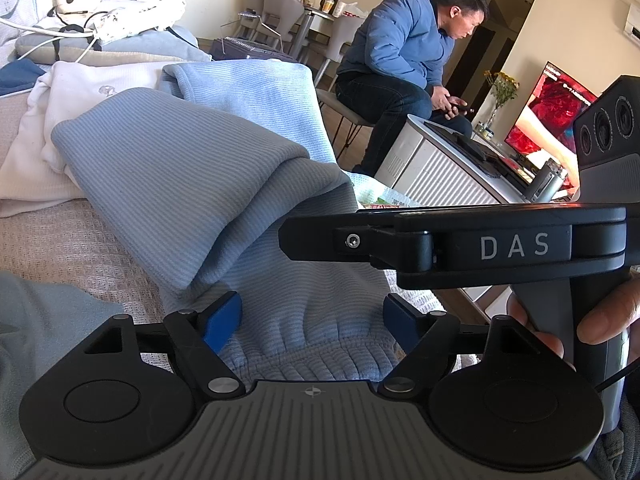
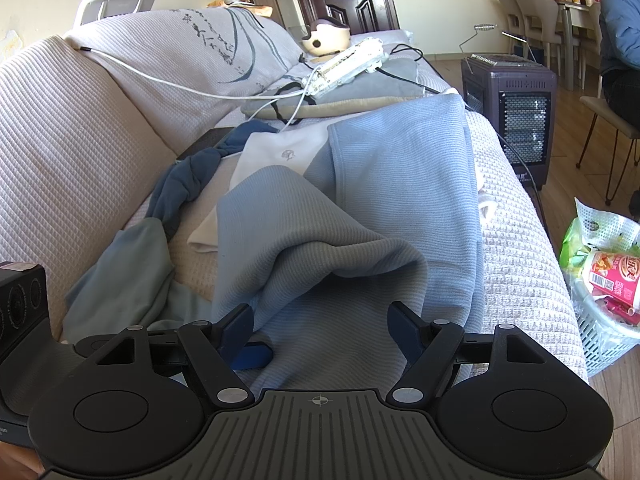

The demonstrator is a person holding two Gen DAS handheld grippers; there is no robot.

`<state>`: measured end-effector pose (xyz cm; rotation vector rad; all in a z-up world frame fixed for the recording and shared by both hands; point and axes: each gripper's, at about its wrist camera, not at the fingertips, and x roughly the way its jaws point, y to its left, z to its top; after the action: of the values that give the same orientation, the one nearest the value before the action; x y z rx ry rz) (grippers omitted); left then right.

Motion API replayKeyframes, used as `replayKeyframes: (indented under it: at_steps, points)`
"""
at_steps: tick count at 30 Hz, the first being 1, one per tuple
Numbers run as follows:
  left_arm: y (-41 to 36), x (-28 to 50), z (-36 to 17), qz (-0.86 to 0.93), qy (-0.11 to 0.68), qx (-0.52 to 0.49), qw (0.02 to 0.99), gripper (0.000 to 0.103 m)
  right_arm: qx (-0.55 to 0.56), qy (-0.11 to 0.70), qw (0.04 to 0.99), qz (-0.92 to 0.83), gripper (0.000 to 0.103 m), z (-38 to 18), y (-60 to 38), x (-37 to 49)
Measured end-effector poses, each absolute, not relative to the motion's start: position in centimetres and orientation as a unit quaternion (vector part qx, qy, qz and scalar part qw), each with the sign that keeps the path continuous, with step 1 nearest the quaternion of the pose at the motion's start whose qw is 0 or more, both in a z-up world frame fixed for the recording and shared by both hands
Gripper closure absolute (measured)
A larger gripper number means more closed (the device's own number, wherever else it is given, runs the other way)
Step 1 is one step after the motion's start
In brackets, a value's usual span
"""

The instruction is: Fold clothes

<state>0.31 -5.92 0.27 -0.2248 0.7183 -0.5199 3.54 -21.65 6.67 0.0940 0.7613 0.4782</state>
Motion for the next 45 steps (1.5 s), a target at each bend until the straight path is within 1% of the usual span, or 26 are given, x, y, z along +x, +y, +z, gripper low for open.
replayKeyframes:
  at_steps: [27, 37, 41, 45]
  points:
    - [-5.9, 0.3, 0.3, -0.251, 0.347, -0.108, 0.897, 0.027, 0.045, 0.368, 0.899, 0.231, 0.026, 6.7, -21.7, 3.5]
    - [-5.5, 0.5, 0.2, -0.249, 0.349, -0.124, 0.895, 0.027, 0.091, 0.383, 0.889, 0.235, 0.026, 6.8, -22.8, 4.2]
    - [-5.2, 0.5, 0.4, -0.25, 0.35, -0.135, 0.893, 0.027, 0.114, 0.376, 0.89, 0.233, 0.026, 7.9, -24.0, 5.1]
    - [-4.9, 0.6, 0.8, -0.253, 0.347, -0.151, 0.89, 0.027, 0.133, 0.362, 0.894, 0.227, 0.026, 10.2, -25.8, 6.9]
